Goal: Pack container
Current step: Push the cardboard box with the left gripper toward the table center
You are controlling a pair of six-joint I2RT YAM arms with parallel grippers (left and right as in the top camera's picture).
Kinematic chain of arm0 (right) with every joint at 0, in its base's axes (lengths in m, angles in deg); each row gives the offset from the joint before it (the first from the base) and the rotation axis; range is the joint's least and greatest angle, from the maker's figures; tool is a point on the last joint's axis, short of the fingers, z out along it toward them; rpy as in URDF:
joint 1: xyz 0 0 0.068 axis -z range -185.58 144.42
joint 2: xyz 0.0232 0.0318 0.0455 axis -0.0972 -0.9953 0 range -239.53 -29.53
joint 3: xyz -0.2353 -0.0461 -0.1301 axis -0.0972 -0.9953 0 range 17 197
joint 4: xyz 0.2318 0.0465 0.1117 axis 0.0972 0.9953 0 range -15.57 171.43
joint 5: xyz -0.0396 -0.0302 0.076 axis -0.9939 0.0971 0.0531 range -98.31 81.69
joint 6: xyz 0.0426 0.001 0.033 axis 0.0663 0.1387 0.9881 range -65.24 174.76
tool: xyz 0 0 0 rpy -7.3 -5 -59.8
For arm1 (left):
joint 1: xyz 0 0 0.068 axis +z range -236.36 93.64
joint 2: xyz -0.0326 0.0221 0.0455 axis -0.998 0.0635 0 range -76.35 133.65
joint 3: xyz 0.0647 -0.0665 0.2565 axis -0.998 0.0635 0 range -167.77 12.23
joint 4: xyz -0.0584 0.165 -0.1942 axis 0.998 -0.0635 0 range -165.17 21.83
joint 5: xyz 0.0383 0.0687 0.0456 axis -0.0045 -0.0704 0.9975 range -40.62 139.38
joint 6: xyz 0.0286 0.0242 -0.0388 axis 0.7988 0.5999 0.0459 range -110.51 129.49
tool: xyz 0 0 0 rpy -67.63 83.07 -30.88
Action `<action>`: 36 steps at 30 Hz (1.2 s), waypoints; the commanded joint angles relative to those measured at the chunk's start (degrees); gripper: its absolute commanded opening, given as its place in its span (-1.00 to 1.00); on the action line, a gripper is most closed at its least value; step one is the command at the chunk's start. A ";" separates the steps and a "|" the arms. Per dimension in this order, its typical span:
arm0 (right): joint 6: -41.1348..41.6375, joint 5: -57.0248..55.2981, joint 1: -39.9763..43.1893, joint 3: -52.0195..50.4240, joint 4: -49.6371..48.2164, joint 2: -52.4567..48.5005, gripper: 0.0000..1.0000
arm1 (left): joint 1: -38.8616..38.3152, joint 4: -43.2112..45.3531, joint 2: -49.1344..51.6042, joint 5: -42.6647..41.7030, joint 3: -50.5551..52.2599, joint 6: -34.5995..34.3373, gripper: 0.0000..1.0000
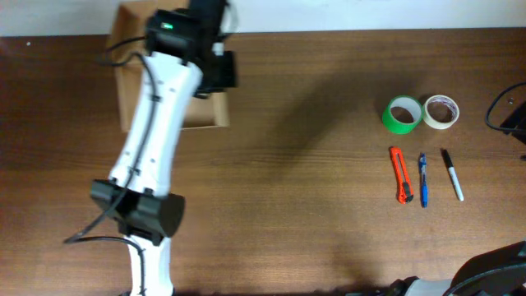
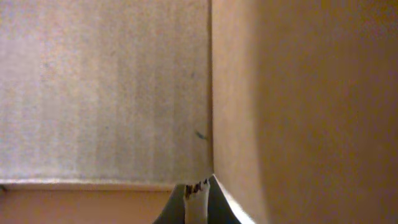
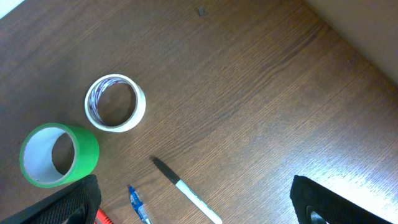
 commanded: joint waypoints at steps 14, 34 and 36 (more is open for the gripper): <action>0.63 0.52 0.15 1.31 0.00 -0.31 0.98 | -21.81 4.00 6.08 0.44 -2.12 -17.27 -0.97; 0.63 0.52 0.15 1.31 0.00 -0.31 0.98 | -23.74 7.85 20.96 -1.36 -2.12 -18.51 -0.97; 0.63 0.52 0.15 1.31 0.00 -0.31 0.98 | -23.74 8.39 21.64 -1.31 -2.12 -18.49 -0.97</action>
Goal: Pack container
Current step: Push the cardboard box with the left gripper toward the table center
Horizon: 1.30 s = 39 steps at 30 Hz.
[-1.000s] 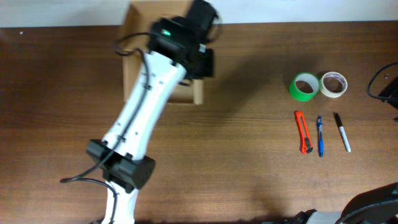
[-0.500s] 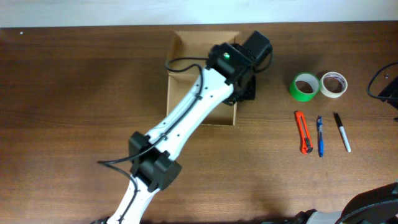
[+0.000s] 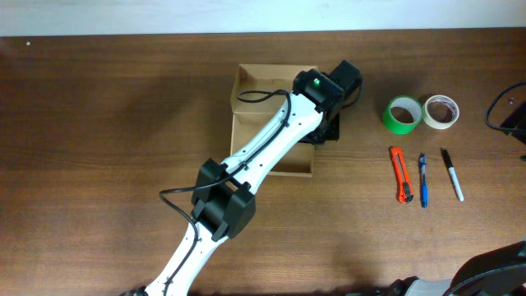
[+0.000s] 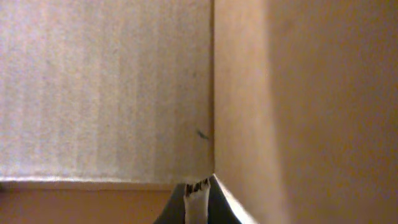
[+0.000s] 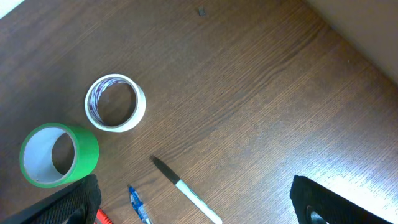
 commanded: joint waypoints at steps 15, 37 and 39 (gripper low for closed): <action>0.63 0.52 0.15 1.31 0.00 -0.31 0.98 | 1.33 2.32 1.75 0.46 -0.72 0.59 -0.60; 0.63 0.52 0.15 1.31 0.00 -0.31 0.98 | 4.92 -15.30 1.27 18.36 -33.42 9.35 -0.21; 0.63 0.52 0.15 1.31 0.00 -0.31 0.98 | 7.10 -15.78 0.07 18.86 -35.39 13.35 -0.09</action>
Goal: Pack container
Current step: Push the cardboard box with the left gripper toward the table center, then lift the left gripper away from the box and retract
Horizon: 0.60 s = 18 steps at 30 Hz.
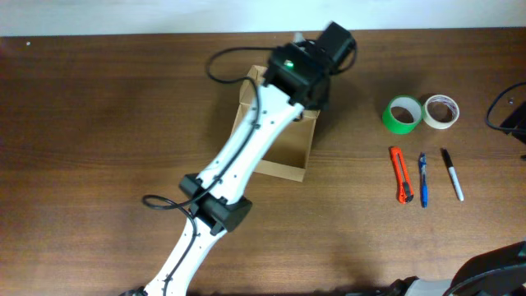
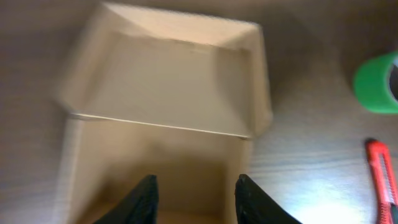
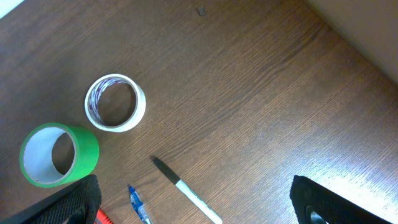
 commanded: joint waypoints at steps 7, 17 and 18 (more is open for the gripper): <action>0.63 0.50 0.15 1.31 0.00 -0.31 0.98 | 18.05 -0.90 -8.44 7.37 -4.59 13.03 -0.07; 0.66 0.55 0.15 1.31 0.00 -0.31 0.98 | 37.99 -0.87 -9.57 7.78 -4.37 16.70 0.20; 0.66 1.68 0.15 1.31 -0.07 -0.31 0.98 | 39.80 -0.87 -9.57 7.82 -4.31 16.70 0.22</action>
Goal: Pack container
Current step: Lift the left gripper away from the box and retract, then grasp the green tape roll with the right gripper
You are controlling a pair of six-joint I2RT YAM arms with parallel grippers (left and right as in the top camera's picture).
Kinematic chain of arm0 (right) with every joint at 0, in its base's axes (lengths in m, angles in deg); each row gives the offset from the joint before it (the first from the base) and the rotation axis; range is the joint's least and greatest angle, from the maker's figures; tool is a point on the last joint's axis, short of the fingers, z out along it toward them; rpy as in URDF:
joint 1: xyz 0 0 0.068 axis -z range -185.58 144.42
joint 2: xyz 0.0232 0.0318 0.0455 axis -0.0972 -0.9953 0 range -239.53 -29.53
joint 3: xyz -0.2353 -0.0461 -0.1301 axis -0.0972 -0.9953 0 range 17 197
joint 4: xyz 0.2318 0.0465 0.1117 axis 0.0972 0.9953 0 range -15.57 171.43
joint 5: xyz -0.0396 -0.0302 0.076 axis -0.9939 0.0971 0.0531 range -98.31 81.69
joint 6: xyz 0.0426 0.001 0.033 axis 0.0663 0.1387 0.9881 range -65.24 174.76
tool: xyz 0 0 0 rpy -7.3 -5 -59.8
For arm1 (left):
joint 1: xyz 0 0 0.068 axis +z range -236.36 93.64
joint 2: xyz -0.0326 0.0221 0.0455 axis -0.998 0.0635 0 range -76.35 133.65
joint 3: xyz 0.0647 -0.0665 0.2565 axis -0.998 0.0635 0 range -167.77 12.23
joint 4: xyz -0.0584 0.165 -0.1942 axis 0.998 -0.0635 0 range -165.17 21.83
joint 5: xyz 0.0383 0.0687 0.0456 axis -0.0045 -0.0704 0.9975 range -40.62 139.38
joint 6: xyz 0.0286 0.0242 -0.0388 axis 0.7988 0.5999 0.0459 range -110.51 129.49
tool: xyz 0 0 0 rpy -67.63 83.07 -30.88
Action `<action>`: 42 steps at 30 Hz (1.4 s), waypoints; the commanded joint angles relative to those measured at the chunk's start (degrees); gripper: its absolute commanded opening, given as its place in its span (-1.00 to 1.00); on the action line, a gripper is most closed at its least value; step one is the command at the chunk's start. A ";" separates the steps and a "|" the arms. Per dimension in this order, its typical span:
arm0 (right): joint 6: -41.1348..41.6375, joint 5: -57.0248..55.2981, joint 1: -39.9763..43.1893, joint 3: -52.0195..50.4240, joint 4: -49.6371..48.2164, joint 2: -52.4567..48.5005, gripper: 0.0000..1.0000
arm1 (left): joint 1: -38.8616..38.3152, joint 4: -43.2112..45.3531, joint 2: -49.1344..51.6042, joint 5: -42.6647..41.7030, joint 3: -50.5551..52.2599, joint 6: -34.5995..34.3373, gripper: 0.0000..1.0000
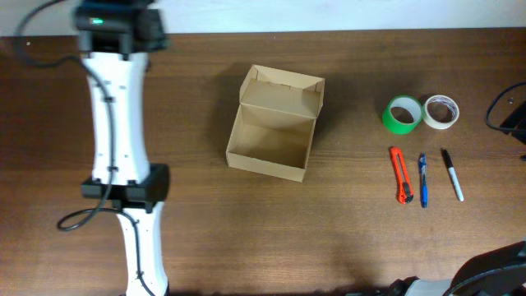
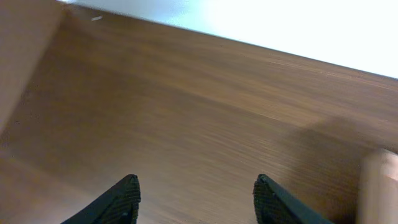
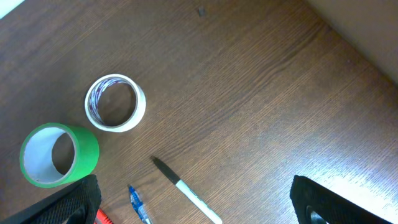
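Note:
An open cardboard box (image 1: 271,148), flaps up and nothing inside, stands at the middle of the table. To its right lie a green tape roll (image 1: 401,113), a white tape roll (image 1: 440,111), an orange cutter (image 1: 401,174), a blue pen (image 1: 423,179) and a marker (image 1: 453,174). My left gripper (image 2: 198,202) is open over bare wood at the table's far back left, well away from the box. My right gripper (image 3: 196,208) is wide open above the marker (image 3: 186,190), holding nothing.
The left arm (image 1: 115,123) stretches along the table's left side. The right arm's base (image 1: 493,275) shows at the front right corner. A dark cable (image 1: 505,111) sits at the right edge. The table's back edge (image 2: 249,37) meets a bright wall.
My left gripper, open above the box 0.6 s ago, now hangs open over the table's back left corner. The box stays at the middle. The right arm has not moved.
The box stood at the back left with my left gripper shut at its inner wall. Then the box was at the table's middle, the gripper still shut on it. Then the gripper was open above it, and now it is far off at the left.

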 commanded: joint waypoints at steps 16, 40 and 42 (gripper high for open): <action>12.66 6.88 -15.32 1.33 1.05 -2.71 0.76 | 13.97 -0.20 -1.60 0.42 -0.48 1.62 1.00; 20.15 -4.81 -23.52 16.72 9.73 -32.44 0.52 | 13.97 -0.20 -1.60 0.44 -0.48 1.62 1.00; 19.98 -5.22 -23.47 16.72 10.38 -33.05 0.50 | 13.97 -0.20 -1.60 0.44 -0.48 1.62 1.00</action>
